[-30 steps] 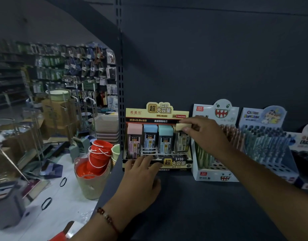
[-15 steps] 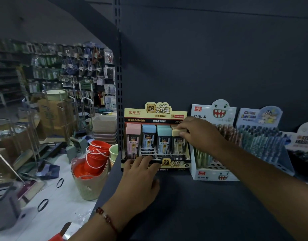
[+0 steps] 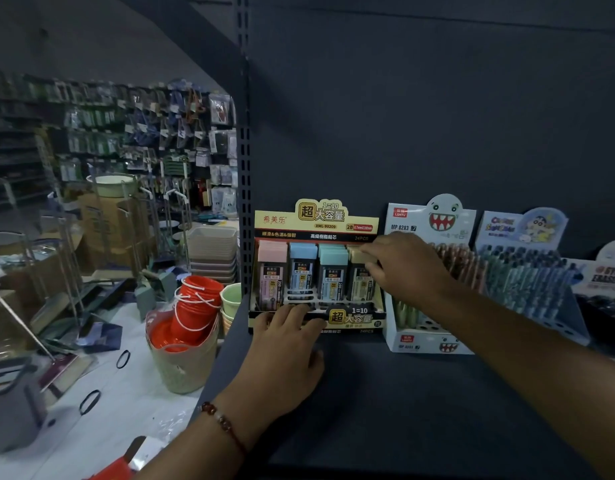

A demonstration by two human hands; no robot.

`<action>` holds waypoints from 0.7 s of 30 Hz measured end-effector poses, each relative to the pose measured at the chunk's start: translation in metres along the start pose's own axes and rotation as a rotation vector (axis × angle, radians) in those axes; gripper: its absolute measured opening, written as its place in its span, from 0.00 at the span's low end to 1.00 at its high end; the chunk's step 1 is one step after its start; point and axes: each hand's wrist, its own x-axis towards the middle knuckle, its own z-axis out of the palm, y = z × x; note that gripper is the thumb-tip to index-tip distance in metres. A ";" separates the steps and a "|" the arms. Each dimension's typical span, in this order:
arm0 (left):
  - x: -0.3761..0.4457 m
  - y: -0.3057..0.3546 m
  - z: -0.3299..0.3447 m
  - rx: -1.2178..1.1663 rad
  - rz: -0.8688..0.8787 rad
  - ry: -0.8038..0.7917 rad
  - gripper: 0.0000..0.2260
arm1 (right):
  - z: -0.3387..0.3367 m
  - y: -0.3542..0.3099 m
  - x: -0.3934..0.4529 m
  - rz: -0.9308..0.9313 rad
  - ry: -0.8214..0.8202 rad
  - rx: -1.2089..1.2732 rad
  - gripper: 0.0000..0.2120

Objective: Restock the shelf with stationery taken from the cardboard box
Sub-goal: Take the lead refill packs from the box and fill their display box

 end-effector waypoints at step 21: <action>0.043 -0.034 -0.010 -0.343 -0.309 0.093 0.41 | 0.001 -0.001 -0.120 0.356 -0.036 0.450 0.38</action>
